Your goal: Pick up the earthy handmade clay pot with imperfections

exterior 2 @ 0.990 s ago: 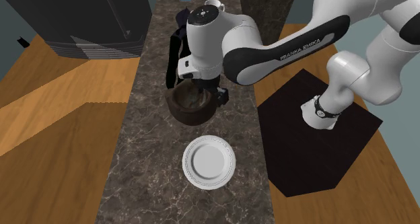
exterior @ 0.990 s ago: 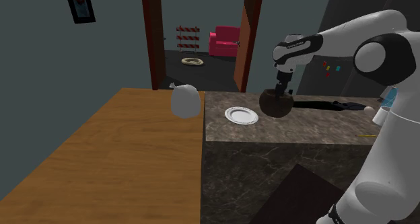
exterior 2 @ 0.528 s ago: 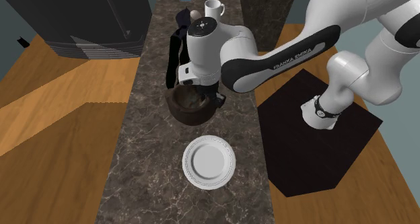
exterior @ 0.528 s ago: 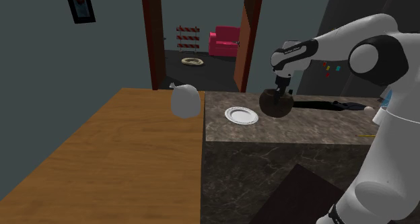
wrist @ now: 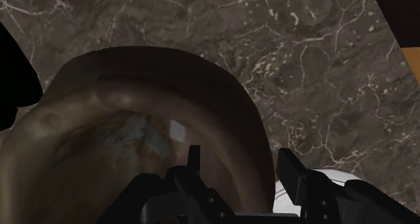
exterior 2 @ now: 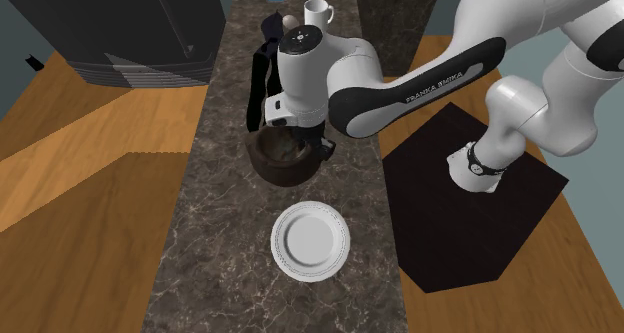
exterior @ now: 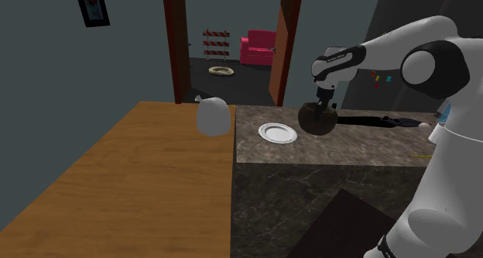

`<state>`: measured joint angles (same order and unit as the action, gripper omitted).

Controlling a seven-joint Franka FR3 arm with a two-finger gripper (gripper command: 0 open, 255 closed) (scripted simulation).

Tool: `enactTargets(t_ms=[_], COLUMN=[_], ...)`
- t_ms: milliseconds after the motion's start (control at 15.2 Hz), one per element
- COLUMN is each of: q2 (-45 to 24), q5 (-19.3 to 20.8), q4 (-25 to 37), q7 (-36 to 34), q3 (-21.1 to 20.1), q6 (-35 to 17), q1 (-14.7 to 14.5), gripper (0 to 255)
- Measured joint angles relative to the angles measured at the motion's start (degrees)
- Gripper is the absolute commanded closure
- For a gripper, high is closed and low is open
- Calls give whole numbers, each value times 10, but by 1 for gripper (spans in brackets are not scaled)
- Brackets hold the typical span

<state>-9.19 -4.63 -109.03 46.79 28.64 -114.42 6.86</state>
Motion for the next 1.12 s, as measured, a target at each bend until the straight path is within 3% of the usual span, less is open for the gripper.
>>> enactTargets(t_ms=[1122], q2=[25], q5=[16], q4=[79], q7=[-11], q3=[3], q6=[104], q1=[-2], gripper=[255])
